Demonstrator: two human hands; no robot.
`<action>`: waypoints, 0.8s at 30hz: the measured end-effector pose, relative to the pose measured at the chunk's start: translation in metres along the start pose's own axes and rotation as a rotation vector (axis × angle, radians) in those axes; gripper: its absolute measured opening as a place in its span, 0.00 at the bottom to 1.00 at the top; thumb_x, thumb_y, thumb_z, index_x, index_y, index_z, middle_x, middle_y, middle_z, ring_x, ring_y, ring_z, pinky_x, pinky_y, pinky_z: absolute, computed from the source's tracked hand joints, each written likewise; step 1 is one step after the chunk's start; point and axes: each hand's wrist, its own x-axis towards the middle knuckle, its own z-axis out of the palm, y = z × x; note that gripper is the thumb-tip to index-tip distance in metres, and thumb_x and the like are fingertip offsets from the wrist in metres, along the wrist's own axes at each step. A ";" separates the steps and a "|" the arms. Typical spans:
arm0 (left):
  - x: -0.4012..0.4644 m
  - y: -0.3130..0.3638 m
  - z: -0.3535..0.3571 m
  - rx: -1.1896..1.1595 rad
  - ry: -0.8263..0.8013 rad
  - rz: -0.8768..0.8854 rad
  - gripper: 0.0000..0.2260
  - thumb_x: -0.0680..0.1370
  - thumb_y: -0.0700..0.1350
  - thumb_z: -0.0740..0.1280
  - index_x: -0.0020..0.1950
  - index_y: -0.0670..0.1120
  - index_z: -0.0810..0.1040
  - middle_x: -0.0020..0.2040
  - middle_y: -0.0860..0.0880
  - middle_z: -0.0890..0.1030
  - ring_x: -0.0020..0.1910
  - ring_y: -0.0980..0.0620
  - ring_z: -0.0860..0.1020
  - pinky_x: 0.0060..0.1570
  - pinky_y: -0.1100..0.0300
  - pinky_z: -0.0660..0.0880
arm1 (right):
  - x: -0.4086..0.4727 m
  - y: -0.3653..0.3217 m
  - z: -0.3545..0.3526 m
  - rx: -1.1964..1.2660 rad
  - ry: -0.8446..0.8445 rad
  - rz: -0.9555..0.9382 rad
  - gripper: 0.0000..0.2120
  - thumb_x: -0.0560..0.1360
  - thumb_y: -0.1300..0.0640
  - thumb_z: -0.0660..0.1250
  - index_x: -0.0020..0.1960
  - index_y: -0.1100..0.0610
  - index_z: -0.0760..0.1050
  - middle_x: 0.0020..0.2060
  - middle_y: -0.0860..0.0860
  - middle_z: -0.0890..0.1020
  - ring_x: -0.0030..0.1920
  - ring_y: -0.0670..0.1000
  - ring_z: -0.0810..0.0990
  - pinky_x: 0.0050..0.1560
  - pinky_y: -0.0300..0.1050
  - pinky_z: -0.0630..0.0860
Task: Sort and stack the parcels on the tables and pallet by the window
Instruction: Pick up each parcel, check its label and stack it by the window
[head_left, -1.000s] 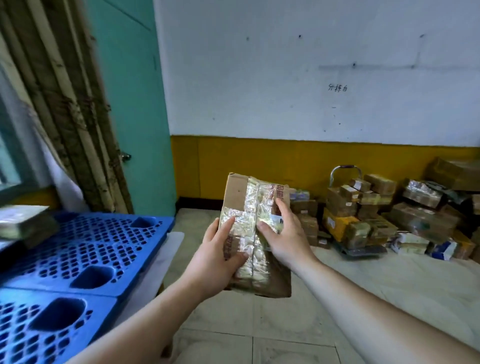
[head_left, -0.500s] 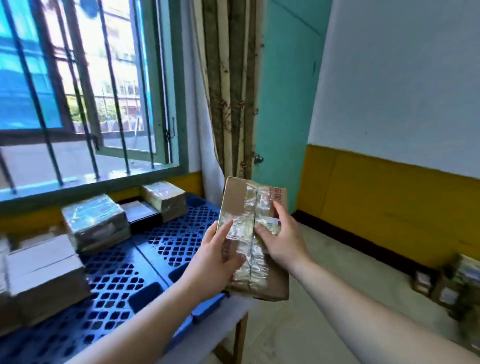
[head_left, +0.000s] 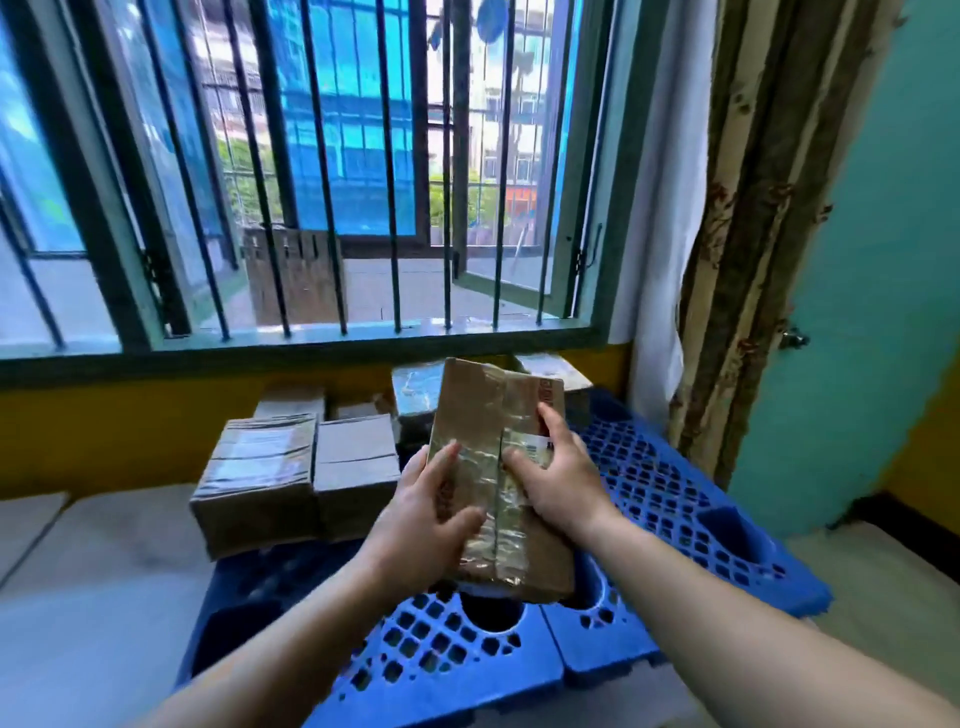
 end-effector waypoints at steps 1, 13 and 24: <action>0.002 -0.006 -0.008 0.005 0.018 -0.012 0.33 0.75 0.51 0.70 0.76 0.57 0.58 0.76 0.52 0.58 0.70 0.54 0.65 0.70 0.61 0.61 | 0.006 -0.007 0.008 -0.003 -0.021 -0.011 0.34 0.77 0.44 0.67 0.79 0.44 0.55 0.72 0.53 0.65 0.67 0.54 0.70 0.62 0.42 0.66; 0.042 -0.043 -0.010 -0.030 -0.032 -0.105 0.35 0.76 0.51 0.69 0.78 0.53 0.54 0.72 0.52 0.60 0.63 0.61 0.64 0.64 0.67 0.61 | 0.062 -0.005 0.040 -0.070 -0.195 0.008 0.34 0.78 0.43 0.66 0.79 0.43 0.55 0.73 0.52 0.65 0.68 0.54 0.69 0.62 0.46 0.67; 0.081 -0.056 0.034 0.081 -0.075 -0.374 0.35 0.77 0.51 0.68 0.79 0.49 0.53 0.76 0.47 0.58 0.73 0.52 0.62 0.68 0.67 0.55 | 0.122 0.048 0.060 -0.116 -0.411 0.063 0.35 0.77 0.42 0.66 0.79 0.45 0.55 0.71 0.55 0.67 0.68 0.56 0.71 0.66 0.47 0.68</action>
